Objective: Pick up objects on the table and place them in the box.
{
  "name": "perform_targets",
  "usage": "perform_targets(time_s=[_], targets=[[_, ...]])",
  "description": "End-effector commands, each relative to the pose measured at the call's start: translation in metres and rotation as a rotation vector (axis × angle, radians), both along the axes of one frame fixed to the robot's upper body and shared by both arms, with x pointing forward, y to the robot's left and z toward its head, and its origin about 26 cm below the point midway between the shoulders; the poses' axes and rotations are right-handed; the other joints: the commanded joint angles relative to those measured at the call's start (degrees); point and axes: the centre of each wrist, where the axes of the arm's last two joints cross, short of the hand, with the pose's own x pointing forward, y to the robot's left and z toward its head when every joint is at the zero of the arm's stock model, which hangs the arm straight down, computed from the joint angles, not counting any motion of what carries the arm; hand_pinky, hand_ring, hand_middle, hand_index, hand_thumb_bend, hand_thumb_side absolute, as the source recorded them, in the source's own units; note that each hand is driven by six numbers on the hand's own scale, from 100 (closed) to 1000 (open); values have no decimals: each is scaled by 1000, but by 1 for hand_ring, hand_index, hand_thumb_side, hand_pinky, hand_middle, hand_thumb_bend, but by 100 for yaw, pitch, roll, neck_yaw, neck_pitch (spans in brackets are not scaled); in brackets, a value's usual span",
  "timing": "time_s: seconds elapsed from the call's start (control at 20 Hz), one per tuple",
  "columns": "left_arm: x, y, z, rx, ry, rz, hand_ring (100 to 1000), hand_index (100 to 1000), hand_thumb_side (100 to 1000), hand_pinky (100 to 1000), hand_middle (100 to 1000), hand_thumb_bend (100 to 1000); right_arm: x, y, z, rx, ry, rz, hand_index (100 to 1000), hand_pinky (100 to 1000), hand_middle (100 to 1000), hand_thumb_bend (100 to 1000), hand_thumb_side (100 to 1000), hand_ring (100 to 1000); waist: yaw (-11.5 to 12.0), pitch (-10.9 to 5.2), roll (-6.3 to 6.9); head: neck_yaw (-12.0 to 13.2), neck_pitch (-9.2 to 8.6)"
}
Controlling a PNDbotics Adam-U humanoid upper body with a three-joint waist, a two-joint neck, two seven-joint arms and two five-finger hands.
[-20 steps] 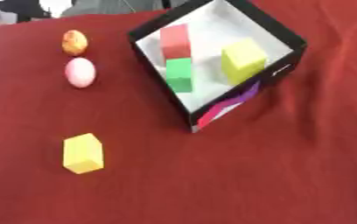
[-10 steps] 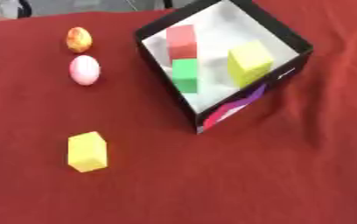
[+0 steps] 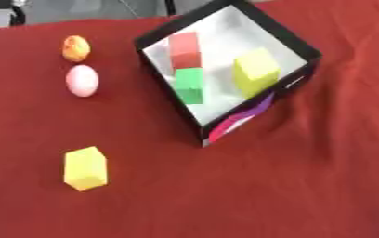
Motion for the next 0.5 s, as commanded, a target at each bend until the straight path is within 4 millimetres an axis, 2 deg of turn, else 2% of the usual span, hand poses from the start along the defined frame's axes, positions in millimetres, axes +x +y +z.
perform_targets(time_s=[0.05, 0.25, 0.3, 0.35, 0.4, 0.45, 0.5], targets=[[0, -32, 0, 112, -50, -24, 551, 609, 100, 596, 507, 210, -3, 2, 15, -25, -27, 20, 737, 1000, 643, 100, 523, 707, -31, -174, -21, 53, 0], [5, -65, -17, 231, -62, -36, 644, 716, 100, 673, 601, 325, -2, 3, 19, -14, -34, 35, 737, 1000, 642, 100, 523, 707, -107, -174, 2, 81, 11], [6, -71, -20, 269, -67, -34, 772, 830, 100, 777, 734, 397, -2, 3, 19, -13, -33, 38, 736, 1000, 642, 100, 523, 707, -121, -173, 8, 85, 8], [7, -76, -23, 304, -76, -30, 799, 846, 106, 802, 756, 437, -2, 3, 20, -13, -31, 40, 736, 1000, 642, 100, 523, 707, -130, -173, 11, 87, 9], [7, -79, -24, 329, -87, -25, 859, 893, 364, 864, 811, 616, -2, 3, 20, -14, -29, 43, 736, 1000, 642, 100, 523, 707, -138, -173, 15, 88, 14], [7, -81, -25, 345, -100, -18, 870, 900, 443, 879, 817, 699, -1, 4, 21, -14, -28, 45, 736, 1000, 642, 100, 523, 707, -145, -174, 18, 88, 20], [6, -82, -25, 355, -116, -8, 892, 913, 617, 908, 824, 841, -1, 4, 21, -14, -27, 47, 736, 1000, 642, 100, 523, 707, -151, -177, 24, 90, 28]])
